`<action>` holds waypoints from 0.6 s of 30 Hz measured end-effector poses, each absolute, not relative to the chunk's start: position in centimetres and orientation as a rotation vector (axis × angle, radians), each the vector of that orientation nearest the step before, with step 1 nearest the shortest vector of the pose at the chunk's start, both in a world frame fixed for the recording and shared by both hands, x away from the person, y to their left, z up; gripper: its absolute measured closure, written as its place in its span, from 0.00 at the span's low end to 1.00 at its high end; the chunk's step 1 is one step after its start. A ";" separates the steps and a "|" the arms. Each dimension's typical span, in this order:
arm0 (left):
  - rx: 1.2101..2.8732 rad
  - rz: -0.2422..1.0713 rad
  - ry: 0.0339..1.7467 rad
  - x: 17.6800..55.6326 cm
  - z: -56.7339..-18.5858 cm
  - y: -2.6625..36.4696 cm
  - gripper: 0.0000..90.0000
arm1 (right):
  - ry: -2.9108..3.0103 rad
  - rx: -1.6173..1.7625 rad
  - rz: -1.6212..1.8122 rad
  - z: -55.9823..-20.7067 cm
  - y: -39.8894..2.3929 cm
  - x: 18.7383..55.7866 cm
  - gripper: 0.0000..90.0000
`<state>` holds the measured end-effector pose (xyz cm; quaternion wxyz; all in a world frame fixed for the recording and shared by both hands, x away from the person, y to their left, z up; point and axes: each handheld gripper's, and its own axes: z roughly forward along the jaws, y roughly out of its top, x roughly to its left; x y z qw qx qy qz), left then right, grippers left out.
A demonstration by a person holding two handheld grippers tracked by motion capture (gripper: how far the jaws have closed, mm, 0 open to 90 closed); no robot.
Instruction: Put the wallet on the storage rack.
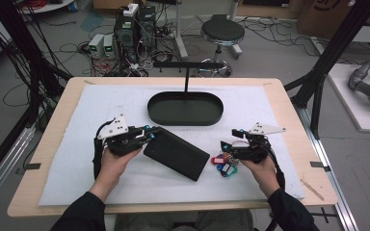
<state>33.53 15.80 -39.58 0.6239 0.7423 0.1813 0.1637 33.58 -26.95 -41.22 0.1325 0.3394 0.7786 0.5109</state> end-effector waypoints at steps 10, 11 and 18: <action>1.677 0.377 0.351 31.9 -39.4 16.6 0.92 | 2.481 0.832 1.519 -42.2 -23.8 33.3 0.36; 1.671 0.379 0.343 31.7 -39.4 16.7 0.92 | 2.535 0.802 1.529 -42.5 -23.2 33.3 0.39; 1.658 0.362 0.320 31.0 -39.5 17.3 0.92 | 2.689 0.736 1.497 -43.5 -21.6 33.5 0.57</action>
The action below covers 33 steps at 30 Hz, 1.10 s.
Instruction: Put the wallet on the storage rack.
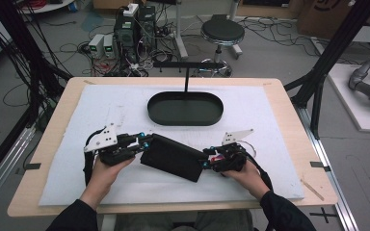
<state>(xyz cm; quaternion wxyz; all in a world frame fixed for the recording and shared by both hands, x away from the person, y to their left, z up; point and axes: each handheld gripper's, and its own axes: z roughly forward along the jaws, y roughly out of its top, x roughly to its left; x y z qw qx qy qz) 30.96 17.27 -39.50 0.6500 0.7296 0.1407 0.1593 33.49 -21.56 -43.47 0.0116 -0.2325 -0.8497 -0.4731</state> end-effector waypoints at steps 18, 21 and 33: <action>1.709 0.319 0.397 31.8 -41.4 18.0 0.86 | -2.709 -0.485 -1.602 -41.2 -23.3 32.8 0.88; 1.755 0.287 0.396 32.1 -40.9 17.5 0.64 | -2.727 -0.458 -1.611 -40.9 -23.4 32.6 0.88; 1.894 0.129 0.332 34.0 -41.8 16.4 0.37 | -2.733 -0.403 -1.617 -40.6 -23.7 32.4 0.88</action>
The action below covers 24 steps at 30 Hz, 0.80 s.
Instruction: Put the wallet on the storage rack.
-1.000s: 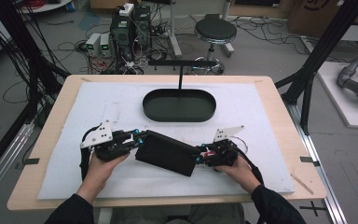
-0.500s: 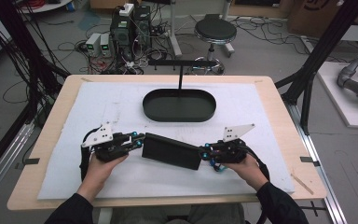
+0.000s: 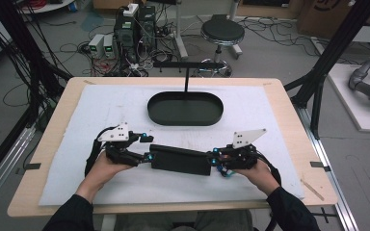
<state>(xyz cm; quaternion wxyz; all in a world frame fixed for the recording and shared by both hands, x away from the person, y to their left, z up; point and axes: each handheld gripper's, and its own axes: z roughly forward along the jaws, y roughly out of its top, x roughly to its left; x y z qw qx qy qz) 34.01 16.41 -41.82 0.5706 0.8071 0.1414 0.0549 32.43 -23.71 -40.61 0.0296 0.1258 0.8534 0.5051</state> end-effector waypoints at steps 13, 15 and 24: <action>1.999 0.040 0.256 34.7 -43.2 14.6 0.63 | 2.654 0.353 1.569 -40.7 -23.9 32.5 0.87; 1.992 0.017 0.245 34.7 -43.2 14.7 0.71 | 2.655 0.366 1.573 -40.7 -24.1 32.6 0.87; 1.967 0.051 0.197 33.9 -42.5 14.8 0.82 | 2.635 0.391 1.591 -40.7 -24.5 32.9 0.82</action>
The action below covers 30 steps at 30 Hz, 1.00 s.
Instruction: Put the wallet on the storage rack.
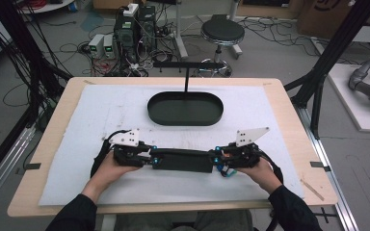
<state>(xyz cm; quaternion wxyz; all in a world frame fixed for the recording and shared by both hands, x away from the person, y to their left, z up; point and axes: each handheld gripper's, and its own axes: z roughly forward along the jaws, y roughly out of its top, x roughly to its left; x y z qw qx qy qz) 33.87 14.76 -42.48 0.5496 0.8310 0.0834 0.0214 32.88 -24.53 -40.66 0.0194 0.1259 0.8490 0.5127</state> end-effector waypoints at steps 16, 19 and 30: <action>1.839 0.219 0.280 34.3 -39.0 14.9 0.82 | 2.332 0.743 1.602 -39.2 -28.8 33.6 0.23; 1.827 0.249 0.291 34.7 -38.3 14.6 0.82 | 2.273 0.794 1.607 -38.9 -29.9 33.8 0.23; 1.808 0.369 0.365 36.7 -36.7 13.3 0.82 | 2.121 0.864 1.586 -38.4 -32.4 33.8 0.23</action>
